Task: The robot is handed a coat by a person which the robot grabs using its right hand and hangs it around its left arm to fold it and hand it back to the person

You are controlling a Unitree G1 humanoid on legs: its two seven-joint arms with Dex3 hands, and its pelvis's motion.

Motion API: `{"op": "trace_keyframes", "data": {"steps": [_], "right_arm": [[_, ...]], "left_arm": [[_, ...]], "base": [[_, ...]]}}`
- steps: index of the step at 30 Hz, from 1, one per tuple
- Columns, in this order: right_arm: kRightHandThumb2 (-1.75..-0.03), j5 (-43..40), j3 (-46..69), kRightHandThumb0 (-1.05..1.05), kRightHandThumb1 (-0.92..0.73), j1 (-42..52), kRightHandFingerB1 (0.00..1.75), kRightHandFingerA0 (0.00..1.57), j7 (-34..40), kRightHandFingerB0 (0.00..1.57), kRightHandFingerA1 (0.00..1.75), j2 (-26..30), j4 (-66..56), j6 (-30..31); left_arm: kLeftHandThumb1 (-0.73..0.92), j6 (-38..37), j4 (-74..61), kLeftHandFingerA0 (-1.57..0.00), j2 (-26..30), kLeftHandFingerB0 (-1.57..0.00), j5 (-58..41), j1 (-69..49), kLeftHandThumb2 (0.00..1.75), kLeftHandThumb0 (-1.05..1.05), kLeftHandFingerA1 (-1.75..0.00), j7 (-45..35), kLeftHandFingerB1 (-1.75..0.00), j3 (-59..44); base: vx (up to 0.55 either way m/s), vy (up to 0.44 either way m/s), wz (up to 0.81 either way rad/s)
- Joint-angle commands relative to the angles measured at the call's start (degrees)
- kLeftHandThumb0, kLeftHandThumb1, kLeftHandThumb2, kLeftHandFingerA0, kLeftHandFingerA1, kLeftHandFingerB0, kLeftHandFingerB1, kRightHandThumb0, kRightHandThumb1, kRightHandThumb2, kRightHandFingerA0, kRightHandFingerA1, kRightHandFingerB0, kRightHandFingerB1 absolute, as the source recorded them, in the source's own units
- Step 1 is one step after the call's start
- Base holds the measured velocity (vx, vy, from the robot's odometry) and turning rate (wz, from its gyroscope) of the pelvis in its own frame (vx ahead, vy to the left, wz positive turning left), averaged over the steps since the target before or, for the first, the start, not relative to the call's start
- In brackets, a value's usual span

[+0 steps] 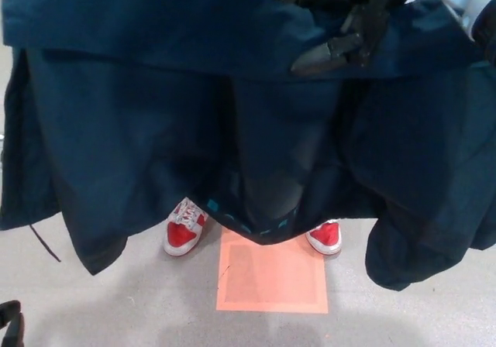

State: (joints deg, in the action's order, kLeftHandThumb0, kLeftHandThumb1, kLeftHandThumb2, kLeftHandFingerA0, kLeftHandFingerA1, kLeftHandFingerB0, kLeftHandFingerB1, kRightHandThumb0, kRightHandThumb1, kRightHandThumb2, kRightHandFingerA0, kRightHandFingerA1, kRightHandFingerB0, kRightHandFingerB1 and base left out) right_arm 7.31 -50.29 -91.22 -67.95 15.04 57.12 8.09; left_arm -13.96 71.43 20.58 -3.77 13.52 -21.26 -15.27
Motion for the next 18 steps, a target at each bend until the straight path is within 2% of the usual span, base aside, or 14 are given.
{"op": "trace_keyframes", "data": {"steps": [1, 2, 3, 6, 7, 8, 9, 11, 12, 13, 14, 16, 17, 18], "right_arm": [[-1.00, 15.3, -6.7, -0.86, -0.58, -0.3, 0.47, 0.69, 6.4, 0.48, 0.57, -1.2, -1.1, -8.5], [-0.98, 16.2, -6.2, -0.84, -0.60, 1.0, 0.60, 0.94, 11.7, 0.80, 0.61, -1.5, -1.5, -5.8], [-0.64, 16.7, -5.6, -0.76, -0.77, 2.2, 0.47, 1.07, 15.9, 0.83, 0.52, -1.4, -2.5, -4.2], [-0.67, 18.9, -3.5, -0.57, -0.86, 6.3, 0.44, 0.98, 29.5, 0.69, 0.51, 0.0, -5.7, -4.3], [-0.67, 19.6, -3.0, -0.53, -0.89, 7.2, 0.42, 0.99, 32.8, 0.65, 0.59, 0.5, -6.2, -5.3], [-0.66, 20.4, -3.0, -0.40, -0.84, 7.5, 0.45, 0.91, 36.0, 0.62, 0.68, 1.1, -5.5, -7.0], [-0.66, 20.8, -3.1, -0.40, -0.84, 7.4, 0.45, 0.91, 37.7, 0.62, 0.68, 1.3, -4.5, -8.0], [-0.62, 21.4, -2.3, -0.36, -0.78, 7.9, 0.50, 0.89, 42.7, 0.66, 0.92, 1.9, -4.3, -8.9], [-0.62, 22.2, -2.4, -0.31, -0.75, 7.8, 0.53, 0.92, 45.0, 0.74, 0.99, 2.2, -4.0, -9.3], [-0.62, 22.5, -2.3, -0.31, -0.75, 7.8, 0.53, 0.92, 46.2, 0.74, 0.99, 2.4, -3.6, -9.6], [-0.62, 22.6, -1.8, -0.28, -0.71, 8.1, 0.57, 0.90, 49.0, 0.81, 1.30, 2.8, -3.4, -10.3], [-0.62, 23.9, -2.0, -0.30, -0.76, 8.4, 0.57, 0.82, 54.3, 0.72, 1.27, 3.3, -2.9, -10.9], [-0.64, 25.2, -2.5, -0.33, -0.74, 8.4, 0.61, 0.82, 58.3, 0.70, 1.41, 4.0, -2.7, -12.6], [-0.62, 27.6, -4.2, -0.37, -0.77, 7.9, 0.65, 0.75, 62.7, 0.72, 1.06, 4.7, -2.2, -13.7]], "left_arm": [[0.71, -2.4, -0.4, -0.05, 1.0, -0.03, -1.4, -0.7, 1.06, -0.74, -0.44, -1.0, -0.36, -1.1], [0.74, -1.8, -0.4, -0.07, 1.1, -0.07, -1.7, -0.6, 1.06, -0.82, -0.38, -1.9, -0.30, -1.2], [0.74, -2.0, -0.4, -0.07, 1.2, -0.07, -1.9, -0.7, 1.06, -0.83, -0.39, -2.5, -0.31, -1.3], [0.70, -4.0, -0.7, -0.04, 1.3, -0.06, -1.5, -1.5, 1.07, -0.76, -0.43, -3.1, -0.36, -1.1], [0.90, -4.2, -0.7, -0.13, 1.3, -0.11, -1.6, -1.6, 0.67, -0.78, -0.33, -3.0, -0.28, -1.2], [0.71, -4.4, -0.8, -0.07, 1.1, -0.03, -1.4, -1.7, 1.07, -0.78, -0.45, -2.8, -0.38, -1.1], [0.71, -4.6, -0.8, -0.07, 1.0, -0.03, -1.1, -1.9, 1.07, -0.78, -0.45, -2.8, -0.38, -0.8], [0.70, -4.1, -0.7, -0.05, 0.8, -0.04, -2.1, -1.7, 1.06, -0.76, -0.44, -3.0, -0.37, -1.7], [0.52, -3.9, -0.6, 0.00, 0.6, 0.00, -2.4, -1.6, 1.09, -0.37, -0.48, -2.9, -0.48, -1.9], [0.52, -3.7, -0.6, 0.00, 0.5, 0.00, -2.3, -1.4, 1.09, -0.37, -0.48, -2.5, -0.48, -2.0], [0.52, -3.7, -0.5, 0.00, 0.6, 0.00, -2.1, -1.2, 1.10, -0.37, -0.48, -2.3, -0.47, -1.8], [0.54, -3.3, -0.5, 0.00, 0.5, 0.00, -2.3, -1.0, 1.11, -0.37, -0.48, -2.3, -0.47, -2.0], [0.91, -3.2, -0.4, -0.20, 0.4, -0.18, -2.4, -0.8, 0.67, -0.73, -0.35, -2.4, -0.34, -2.1], [0.91, -3.5, -0.5, -0.25, 0.3, -0.24, -2.5, -0.9, 0.67, -0.74, -0.38, -2.6, -0.37, -2.1]], "base": [[0.00, 0.000, 0.00], [0.00, 0.000, 0.00], [0.00, 0.000, 0.00], [0.00, 0.000, 0.00], [0.00, 0.000, 0.00], [0.00, 0.000, 0.00], [0.00, 0.000, 0.00], [0.00, 0.000, 0.00], [0.00, 0.000, 0.00], [0.00, 0.000, 0.00], [0.00, 0.000, 0.00], [0.00, 0.000, 0.00], [0.00, 0.000, 0.00], [0.00, 0.000, 0.00]]}}
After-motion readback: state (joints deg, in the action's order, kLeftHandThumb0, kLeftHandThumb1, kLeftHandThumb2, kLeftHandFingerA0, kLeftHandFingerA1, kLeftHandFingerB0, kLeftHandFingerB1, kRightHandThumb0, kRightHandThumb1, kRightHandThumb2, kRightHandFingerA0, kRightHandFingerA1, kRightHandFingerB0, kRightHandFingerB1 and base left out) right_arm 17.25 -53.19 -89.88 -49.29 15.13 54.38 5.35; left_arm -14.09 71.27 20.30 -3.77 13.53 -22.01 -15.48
